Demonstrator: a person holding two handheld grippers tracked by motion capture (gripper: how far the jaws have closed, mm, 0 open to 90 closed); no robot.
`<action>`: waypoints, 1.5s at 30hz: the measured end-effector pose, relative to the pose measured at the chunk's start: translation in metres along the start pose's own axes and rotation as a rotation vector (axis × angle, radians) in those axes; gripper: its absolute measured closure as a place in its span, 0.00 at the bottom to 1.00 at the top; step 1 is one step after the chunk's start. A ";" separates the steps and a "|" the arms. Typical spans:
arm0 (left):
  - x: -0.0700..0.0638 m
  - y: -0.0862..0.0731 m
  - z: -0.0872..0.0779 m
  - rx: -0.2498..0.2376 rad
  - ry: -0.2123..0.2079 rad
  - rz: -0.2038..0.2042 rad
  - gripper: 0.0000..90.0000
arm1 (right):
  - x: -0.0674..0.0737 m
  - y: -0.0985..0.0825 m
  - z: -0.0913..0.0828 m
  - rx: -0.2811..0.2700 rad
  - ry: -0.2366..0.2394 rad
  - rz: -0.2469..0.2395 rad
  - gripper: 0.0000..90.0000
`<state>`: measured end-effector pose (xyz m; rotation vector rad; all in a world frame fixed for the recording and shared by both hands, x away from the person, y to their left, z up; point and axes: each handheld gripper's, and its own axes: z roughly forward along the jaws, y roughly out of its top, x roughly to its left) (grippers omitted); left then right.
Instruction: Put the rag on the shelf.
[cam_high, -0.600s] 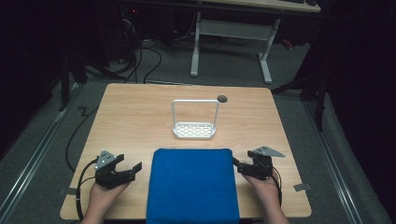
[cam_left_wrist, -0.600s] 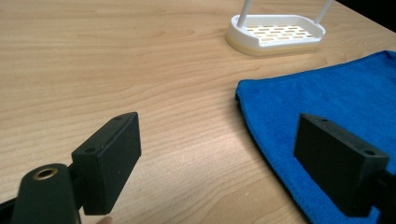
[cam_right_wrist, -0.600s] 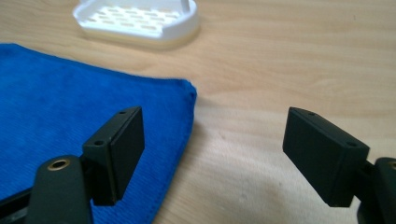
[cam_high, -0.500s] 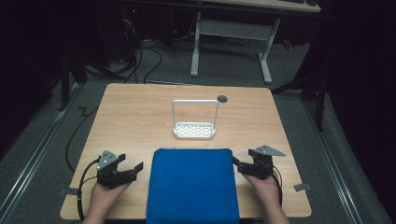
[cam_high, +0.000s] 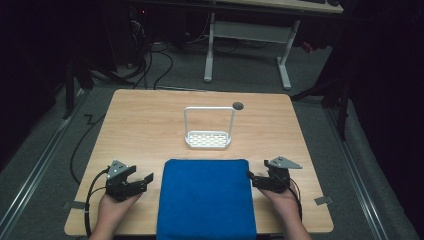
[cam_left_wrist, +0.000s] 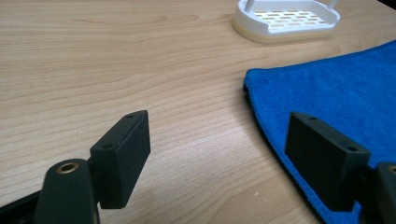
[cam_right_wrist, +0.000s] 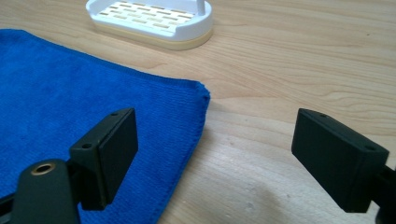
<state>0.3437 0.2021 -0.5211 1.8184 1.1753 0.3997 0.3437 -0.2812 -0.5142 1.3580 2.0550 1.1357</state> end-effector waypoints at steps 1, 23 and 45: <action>0.000 0.000 0.000 0.000 0.000 0.000 0.26 | 0.000 0.000 0.000 0.000 0.000 0.000 0.16; -0.055 0.002 0.049 0.135 0.008 0.174 0.53 | 0.035 -0.003 0.016 0.064 0.081 -0.131 0.49; -0.041 -0.002 0.031 0.108 -0.026 0.127 0.60 | 0.051 -0.014 0.001 0.094 0.137 -0.188 0.68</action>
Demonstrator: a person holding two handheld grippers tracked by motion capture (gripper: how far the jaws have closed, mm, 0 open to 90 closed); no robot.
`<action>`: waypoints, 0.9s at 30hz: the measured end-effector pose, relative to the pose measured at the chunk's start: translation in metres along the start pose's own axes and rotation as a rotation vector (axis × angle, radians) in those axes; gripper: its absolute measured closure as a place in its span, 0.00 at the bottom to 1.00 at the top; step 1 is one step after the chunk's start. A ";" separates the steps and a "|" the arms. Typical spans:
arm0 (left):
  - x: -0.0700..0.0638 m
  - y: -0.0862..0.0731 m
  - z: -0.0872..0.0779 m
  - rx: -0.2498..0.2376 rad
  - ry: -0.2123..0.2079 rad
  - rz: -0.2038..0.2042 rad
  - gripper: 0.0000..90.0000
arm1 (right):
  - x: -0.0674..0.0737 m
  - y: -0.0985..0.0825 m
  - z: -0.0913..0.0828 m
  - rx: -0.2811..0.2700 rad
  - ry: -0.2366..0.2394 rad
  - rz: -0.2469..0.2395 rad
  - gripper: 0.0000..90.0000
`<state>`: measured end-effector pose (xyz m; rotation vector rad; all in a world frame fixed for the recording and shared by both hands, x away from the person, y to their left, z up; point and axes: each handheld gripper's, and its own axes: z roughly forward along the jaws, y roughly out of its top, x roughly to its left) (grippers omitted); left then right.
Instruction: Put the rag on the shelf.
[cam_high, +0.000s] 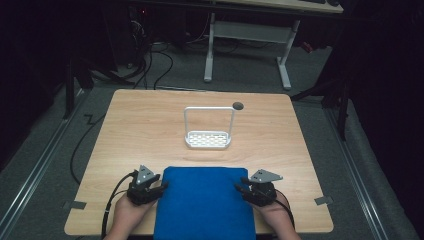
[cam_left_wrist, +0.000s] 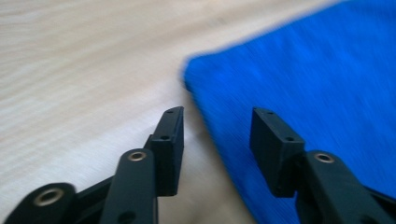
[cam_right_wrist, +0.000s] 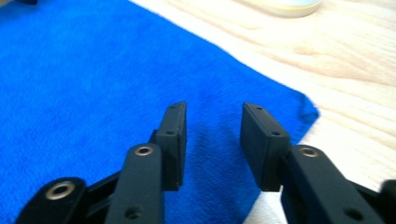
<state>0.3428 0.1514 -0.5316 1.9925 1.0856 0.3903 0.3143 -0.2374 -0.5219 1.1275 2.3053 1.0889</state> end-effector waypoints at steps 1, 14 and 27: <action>0.009 0.003 0.004 -0.025 -0.019 -0.066 0.58 | -0.004 0.000 -0.001 -0.011 -0.002 0.014 0.66; 0.006 0.028 0.036 0.032 -0.010 -0.097 0.64 | -0.026 -0.001 0.005 0.005 -0.103 0.037 0.59; 0.014 0.022 0.035 0.007 -0.066 -0.175 0.96 | -0.035 0.012 0.026 0.045 -0.156 0.116 0.76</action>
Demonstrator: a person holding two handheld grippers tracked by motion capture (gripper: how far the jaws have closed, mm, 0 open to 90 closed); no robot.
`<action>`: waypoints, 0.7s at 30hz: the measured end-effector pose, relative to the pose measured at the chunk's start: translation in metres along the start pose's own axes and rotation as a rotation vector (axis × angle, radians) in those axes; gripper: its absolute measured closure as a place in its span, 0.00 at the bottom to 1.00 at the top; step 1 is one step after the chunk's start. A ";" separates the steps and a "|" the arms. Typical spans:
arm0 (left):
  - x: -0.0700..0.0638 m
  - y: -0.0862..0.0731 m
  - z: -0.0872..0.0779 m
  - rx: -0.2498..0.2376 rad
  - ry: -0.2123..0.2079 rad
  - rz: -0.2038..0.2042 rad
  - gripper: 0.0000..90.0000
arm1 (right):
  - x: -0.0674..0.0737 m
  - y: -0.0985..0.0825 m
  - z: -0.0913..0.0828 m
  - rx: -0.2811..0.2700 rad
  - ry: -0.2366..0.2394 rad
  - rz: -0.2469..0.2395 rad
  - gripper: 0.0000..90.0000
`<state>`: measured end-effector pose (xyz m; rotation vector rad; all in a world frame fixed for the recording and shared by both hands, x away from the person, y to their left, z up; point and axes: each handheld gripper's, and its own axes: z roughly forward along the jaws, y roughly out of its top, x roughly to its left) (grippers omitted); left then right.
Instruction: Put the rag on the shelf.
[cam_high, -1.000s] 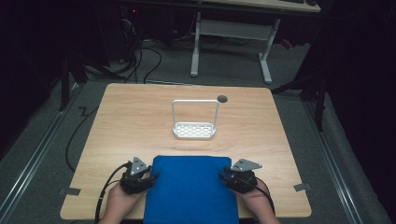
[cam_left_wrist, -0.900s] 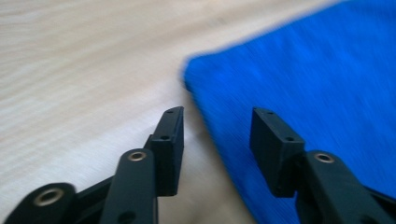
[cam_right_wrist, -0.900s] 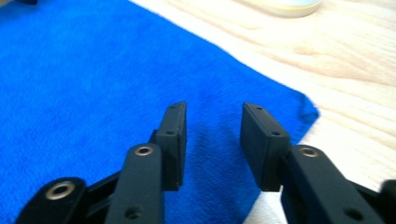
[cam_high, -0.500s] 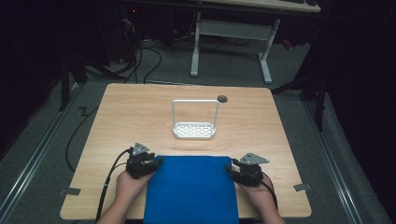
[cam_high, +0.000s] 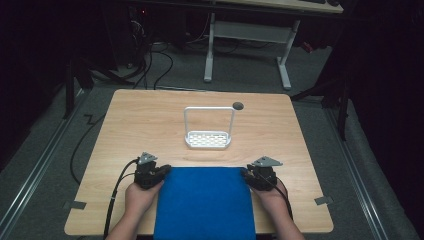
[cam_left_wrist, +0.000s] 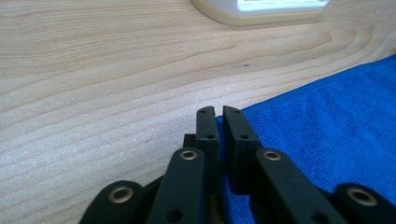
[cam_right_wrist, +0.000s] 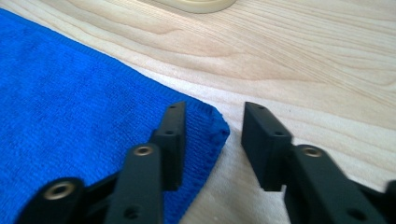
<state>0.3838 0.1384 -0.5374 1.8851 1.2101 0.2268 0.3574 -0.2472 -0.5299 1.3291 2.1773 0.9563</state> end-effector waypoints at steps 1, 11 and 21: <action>0.000 0.000 0.000 0.000 0.000 0.000 0.96 | 0.000 0.000 0.000 0.000 0.000 0.000 0.76; -0.001 -0.002 -0.004 -0.037 -0.014 0.043 0.96 | 0.014 0.004 0.003 0.000 0.017 -0.036 0.98; -0.003 -0.003 -0.019 -0.153 -0.021 0.037 0.96 | 0.012 0.011 -0.029 -0.203 0.050 0.002 0.98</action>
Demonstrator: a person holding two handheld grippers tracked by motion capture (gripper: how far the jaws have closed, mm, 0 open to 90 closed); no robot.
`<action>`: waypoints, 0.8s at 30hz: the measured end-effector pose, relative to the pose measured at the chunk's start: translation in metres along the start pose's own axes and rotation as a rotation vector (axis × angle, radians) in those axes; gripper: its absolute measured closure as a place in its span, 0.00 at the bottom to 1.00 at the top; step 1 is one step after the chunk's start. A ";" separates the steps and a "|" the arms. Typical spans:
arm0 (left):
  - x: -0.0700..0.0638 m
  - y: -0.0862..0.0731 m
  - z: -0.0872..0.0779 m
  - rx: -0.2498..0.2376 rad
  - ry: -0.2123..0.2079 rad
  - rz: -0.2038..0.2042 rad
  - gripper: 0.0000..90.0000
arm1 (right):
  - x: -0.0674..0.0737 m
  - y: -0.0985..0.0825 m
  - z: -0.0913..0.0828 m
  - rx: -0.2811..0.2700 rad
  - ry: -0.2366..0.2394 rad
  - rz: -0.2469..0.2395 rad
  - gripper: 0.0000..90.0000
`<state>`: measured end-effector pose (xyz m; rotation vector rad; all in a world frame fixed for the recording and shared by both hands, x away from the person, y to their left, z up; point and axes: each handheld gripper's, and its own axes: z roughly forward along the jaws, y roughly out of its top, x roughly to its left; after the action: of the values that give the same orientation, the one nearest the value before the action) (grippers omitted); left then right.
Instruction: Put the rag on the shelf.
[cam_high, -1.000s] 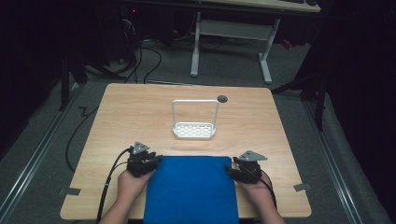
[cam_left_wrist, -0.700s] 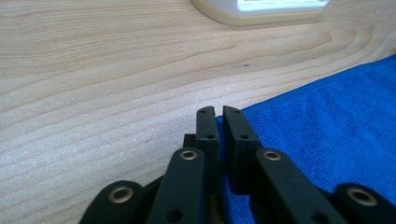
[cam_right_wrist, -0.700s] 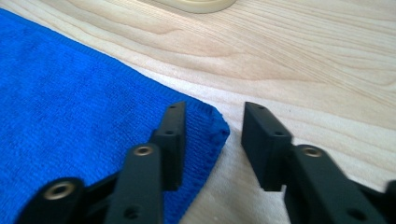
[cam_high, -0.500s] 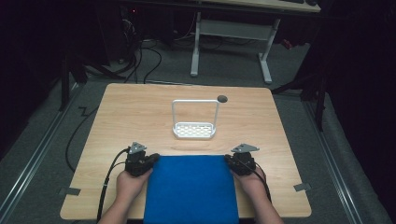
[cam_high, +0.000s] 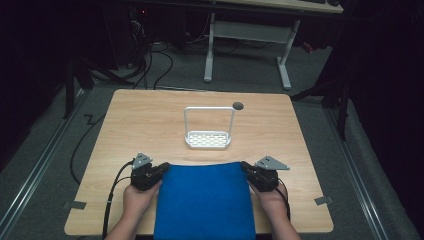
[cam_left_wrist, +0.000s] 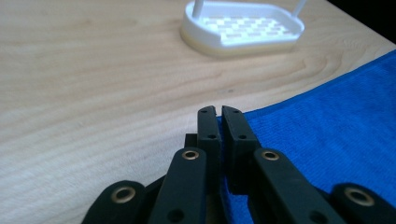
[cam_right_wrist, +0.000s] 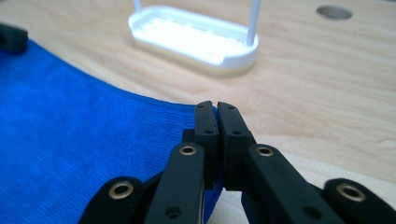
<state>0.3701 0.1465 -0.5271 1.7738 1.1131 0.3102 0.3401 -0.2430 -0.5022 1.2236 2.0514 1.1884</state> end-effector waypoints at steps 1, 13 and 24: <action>0.000 0.000 0.000 0.000 0.000 0.000 0.96 | 0.000 0.001 -0.003 -0.013 0.000 0.013 0.98; -0.021 0.022 -0.043 -0.230 0.011 0.073 0.97 | 0.003 0.015 -0.027 -0.157 -0.015 -0.005 0.99; -0.040 0.041 -0.066 -0.369 0.023 0.145 0.97 | 0.012 0.033 -0.053 -0.308 -0.023 0.001 0.99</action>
<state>0.3282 0.1502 -0.4500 1.5247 0.8786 0.5855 0.3104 -0.2489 -0.4460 1.0837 1.7684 1.4208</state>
